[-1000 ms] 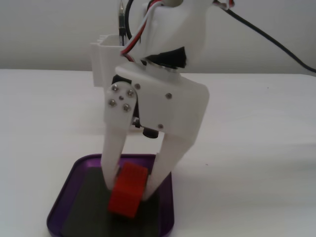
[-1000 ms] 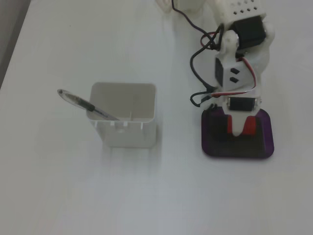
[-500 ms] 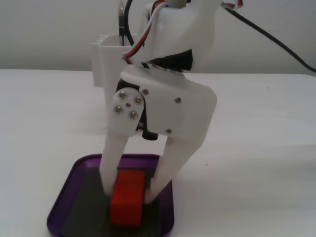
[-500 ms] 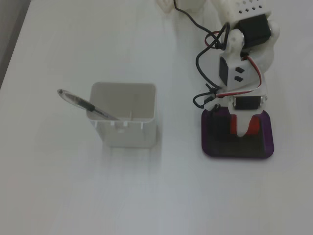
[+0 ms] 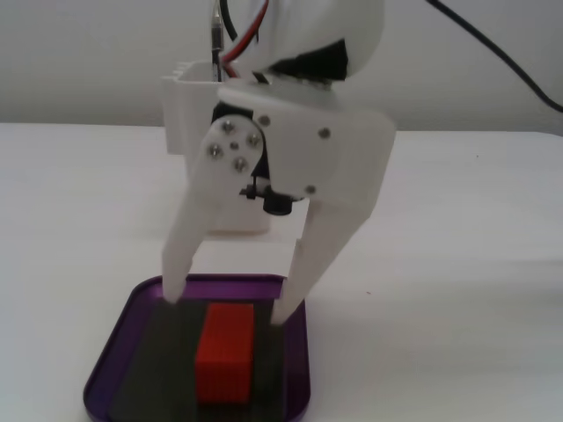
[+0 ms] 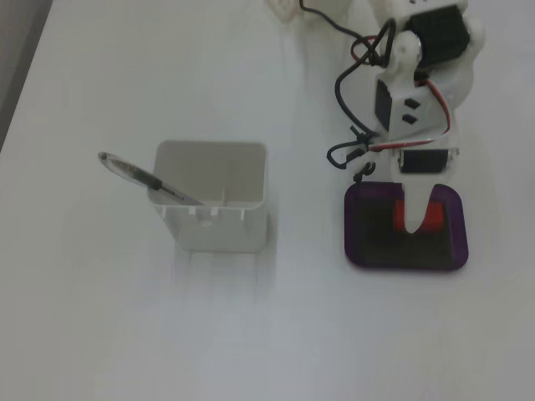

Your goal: Pick up the red cube and place it in the box.

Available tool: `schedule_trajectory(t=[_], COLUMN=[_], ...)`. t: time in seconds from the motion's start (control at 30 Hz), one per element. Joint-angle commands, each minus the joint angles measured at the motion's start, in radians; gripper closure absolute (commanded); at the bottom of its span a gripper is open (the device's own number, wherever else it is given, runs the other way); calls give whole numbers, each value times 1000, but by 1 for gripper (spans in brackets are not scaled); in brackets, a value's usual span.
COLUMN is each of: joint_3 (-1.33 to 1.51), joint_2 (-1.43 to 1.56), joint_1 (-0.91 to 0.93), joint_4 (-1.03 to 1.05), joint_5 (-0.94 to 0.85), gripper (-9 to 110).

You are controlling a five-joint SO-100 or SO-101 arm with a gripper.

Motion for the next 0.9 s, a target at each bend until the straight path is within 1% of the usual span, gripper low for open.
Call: schedule_trajectory(t=[0.0,0.33,0.53,0.7,0.87], joint_3=[-54,-44,-23,222,483], joint_2=[155,350,440,627,845], joint_1=[-6,2,8,0,11], joint_4=[91,377,486,485,453], joint_5=[-46,-104,-146,-222,-235], gripper=[80,80,81,81,81])
